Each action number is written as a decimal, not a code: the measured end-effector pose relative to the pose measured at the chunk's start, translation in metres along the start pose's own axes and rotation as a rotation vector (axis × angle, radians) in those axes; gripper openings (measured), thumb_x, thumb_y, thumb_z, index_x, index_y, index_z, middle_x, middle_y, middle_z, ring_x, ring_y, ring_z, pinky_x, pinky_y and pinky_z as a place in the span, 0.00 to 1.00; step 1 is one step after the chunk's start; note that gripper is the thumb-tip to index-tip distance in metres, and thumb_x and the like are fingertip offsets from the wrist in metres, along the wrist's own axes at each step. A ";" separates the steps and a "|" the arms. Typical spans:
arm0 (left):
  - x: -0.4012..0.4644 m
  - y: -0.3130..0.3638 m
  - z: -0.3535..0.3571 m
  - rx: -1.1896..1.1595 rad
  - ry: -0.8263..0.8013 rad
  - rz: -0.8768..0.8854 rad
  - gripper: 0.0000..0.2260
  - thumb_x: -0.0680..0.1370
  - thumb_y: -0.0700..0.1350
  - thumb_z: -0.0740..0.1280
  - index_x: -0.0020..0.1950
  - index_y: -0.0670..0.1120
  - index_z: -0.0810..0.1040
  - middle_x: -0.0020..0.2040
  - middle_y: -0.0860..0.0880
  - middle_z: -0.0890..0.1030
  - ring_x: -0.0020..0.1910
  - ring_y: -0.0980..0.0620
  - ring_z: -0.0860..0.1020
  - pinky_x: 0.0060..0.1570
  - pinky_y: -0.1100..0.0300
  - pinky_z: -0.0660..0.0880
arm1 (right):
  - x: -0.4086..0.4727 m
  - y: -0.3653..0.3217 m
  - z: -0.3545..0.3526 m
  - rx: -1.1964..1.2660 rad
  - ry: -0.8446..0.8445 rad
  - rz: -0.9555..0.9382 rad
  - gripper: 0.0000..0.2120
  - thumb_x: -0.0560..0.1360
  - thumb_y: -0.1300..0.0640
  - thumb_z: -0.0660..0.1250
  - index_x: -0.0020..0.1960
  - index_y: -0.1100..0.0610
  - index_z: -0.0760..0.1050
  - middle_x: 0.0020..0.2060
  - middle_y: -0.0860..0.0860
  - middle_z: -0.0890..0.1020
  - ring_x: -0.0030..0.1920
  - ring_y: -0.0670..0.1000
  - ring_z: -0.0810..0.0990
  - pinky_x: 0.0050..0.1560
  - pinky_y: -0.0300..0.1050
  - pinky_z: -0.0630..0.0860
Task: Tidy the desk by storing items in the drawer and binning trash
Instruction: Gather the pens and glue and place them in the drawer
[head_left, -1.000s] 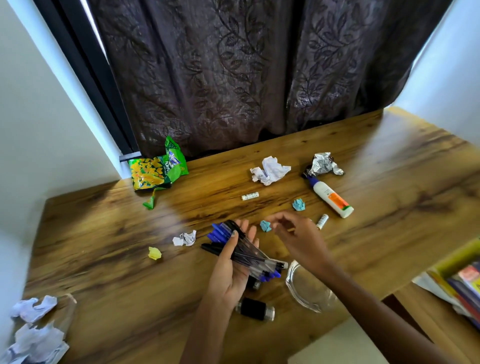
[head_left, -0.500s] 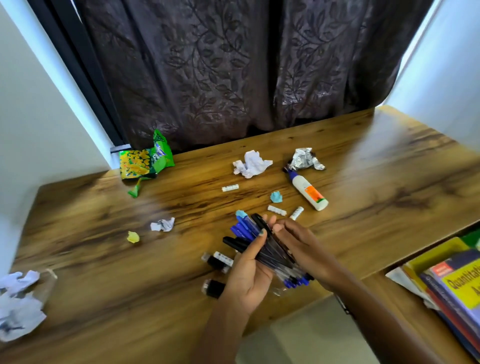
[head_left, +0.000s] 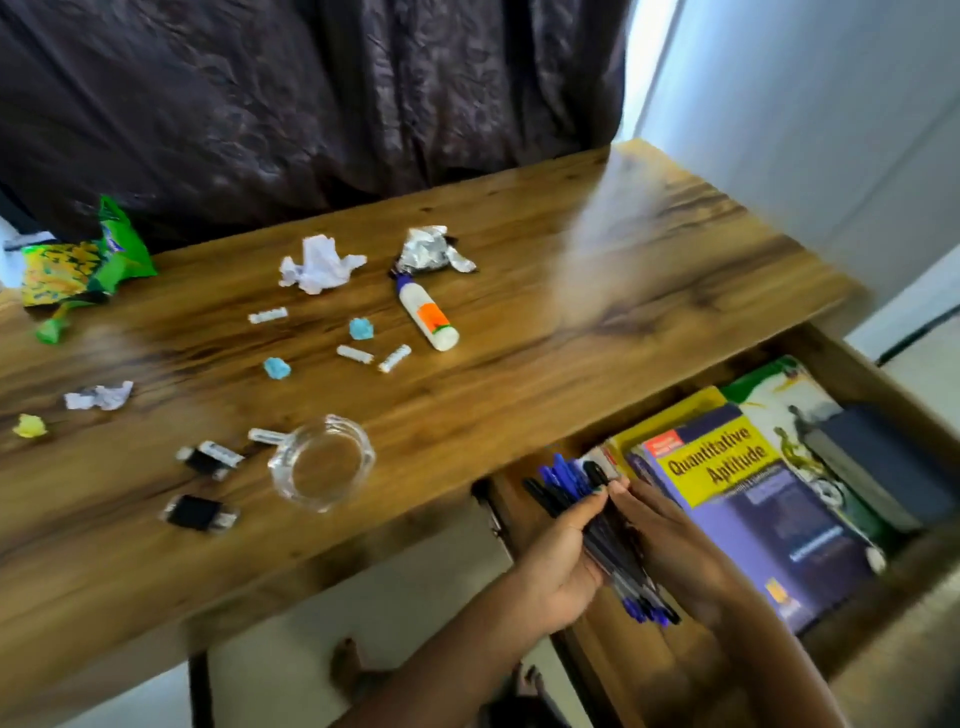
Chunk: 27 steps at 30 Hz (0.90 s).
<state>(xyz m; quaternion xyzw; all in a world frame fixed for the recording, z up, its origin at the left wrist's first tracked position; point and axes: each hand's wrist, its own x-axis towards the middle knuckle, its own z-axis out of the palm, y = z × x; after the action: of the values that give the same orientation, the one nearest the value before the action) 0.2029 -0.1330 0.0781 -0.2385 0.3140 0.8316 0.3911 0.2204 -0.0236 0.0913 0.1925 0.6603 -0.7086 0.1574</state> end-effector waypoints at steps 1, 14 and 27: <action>0.009 -0.016 0.002 0.043 0.026 -0.040 0.14 0.82 0.43 0.57 0.48 0.46 0.82 0.39 0.50 0.85 0.37 0.56 0.83 0.43 0.62 0.77 | -0.003 0.012 -0.014 -0.023 0.025 0.034 0.09 0.80 0.55 0.57 0.50 0.52 0.76 0.38 0.45 0.85 0.40 0.42 0.83 0.37 0.33 0.76; 0.079 -0.113 -0.019 0.361 0.512 -0.249 0.12 0.79 0.51 0.63 0.54 0.44 0.76 0.47 0.42 0.82 0.41 0.47 0.82 0.36 0.58 0.79 | 0.015 0.123 -0.072 -0.083 0.007 0.356 0.08 0.81 0.56 0.57 0.51 0.55 0.74 0.37 0.51 0.78 0.35 0.45 0.78 0.34 0.37 0.73; 0.084 -0.111 -0.020 0.488 0.773 -0.135 0.22 0.79 0.42 0.61 0.73 0.43 0.62 0.65 0.37 0.72 0.61 0.38 0.74 0.61 0.45 0.73 | 0.022 0.135 -0.055 -0.580 0.069 0.134 0.11 0.80 0.58 0.58 0.59 0.56 0.74 0.52 0.48 0.76 0.47 0.42 0.74 0.42 0.31 0.70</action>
<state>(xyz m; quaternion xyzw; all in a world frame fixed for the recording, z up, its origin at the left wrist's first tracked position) 0.2459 -0.0501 -0.0261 -0.4521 0.6072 0.5559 0.3433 0.2693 0.0218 -0.0399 0.2065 0.8260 -0.4716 0.2295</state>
